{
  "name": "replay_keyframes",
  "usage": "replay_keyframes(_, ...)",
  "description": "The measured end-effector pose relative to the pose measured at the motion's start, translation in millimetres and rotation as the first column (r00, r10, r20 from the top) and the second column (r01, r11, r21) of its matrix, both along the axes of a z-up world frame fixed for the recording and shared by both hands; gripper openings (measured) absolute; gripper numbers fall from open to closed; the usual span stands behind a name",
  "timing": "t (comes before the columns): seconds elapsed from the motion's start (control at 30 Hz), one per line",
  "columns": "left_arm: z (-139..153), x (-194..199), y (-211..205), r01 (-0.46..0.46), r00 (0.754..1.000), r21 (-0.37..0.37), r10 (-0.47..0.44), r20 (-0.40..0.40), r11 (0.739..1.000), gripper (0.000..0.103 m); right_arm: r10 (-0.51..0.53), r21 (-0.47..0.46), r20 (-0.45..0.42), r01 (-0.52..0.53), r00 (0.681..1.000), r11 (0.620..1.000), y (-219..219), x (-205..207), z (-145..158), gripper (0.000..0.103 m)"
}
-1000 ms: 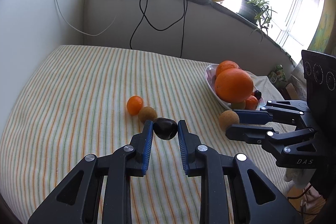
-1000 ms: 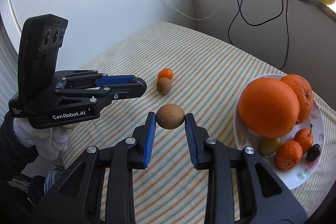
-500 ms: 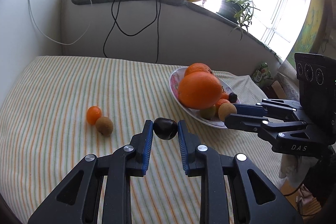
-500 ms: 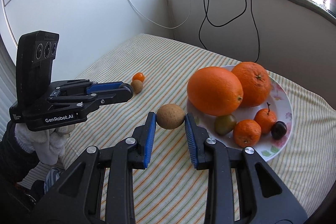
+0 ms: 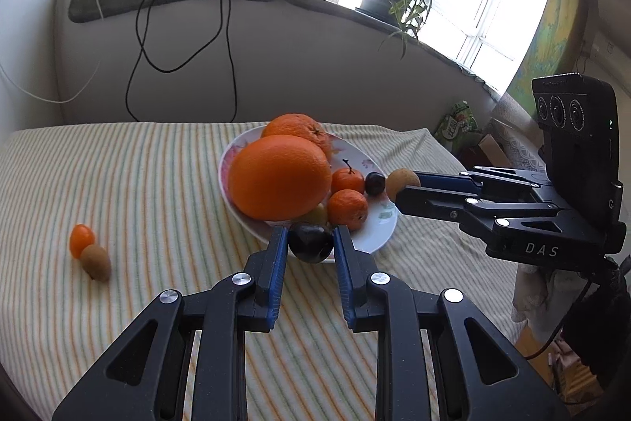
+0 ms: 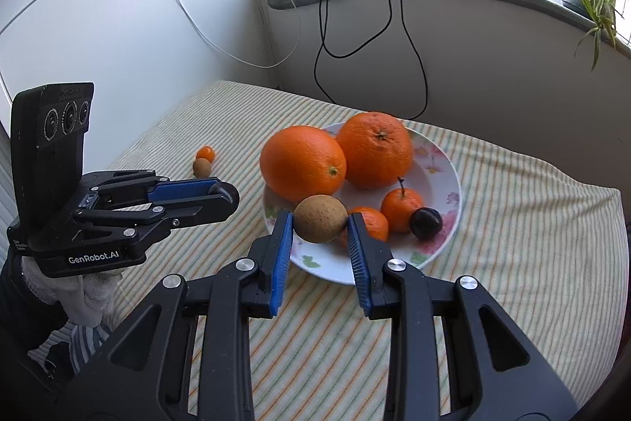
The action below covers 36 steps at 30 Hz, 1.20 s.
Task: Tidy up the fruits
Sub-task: 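Carry the dark fruit with the left tool while the right tool carries the kiwi over the plate, then open the left tool onto the plate while the right tool releases the kiwi there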
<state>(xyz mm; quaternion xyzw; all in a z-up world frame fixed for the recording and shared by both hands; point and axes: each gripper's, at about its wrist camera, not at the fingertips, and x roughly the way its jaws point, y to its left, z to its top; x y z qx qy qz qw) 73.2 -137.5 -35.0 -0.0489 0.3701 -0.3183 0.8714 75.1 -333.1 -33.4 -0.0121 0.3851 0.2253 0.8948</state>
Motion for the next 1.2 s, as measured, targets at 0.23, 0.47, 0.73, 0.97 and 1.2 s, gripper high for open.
replay_keyframes(0.23,-1.6,1.6,-26.3,0.043,0.999,0.011,-0.043,0.000,0.999,0.022,-0.036,0.003,-0.009,0.036,0.999,0.999,-24.2,4.0,-3.9,0.030)
replay_keyframes(0.47,-7.6,4.2,-42.2,0.055,0.999,0.033,-0.055,-0.002,0.998,0.022,-0.057,0.003,-0.021,0.057,0.998,0.998,-34.4,7.8,-9.6,0.030)
replay_keyframes(0.73,-9.7,6.9,-53.9,0.051,0.999,0.057,-0.051,0.009,0.997,0.022,-0.060,0.007,-0.034,0.061,0.998,0.998,-40.0,11.7,-16.0,0.030)
replay_keyframes(0.97,-12.4,8.3,-58.0,0.040,0.999,0.075,-0.041,0.014,0.996,0.022,-0.054,0.017,-0.049,0.055,0.997,0.998,-38.7,16.5,-22.0,0.030)
replay_keyframes(1.2,-13.8,10.0,-58.5,0.030,0.999,0.082,-0.031,0.015,0.996,0.023,-0.053,0.015,-0.045,0.053,0.998,0.998,-36.3,19.6,-21.2,0.030)
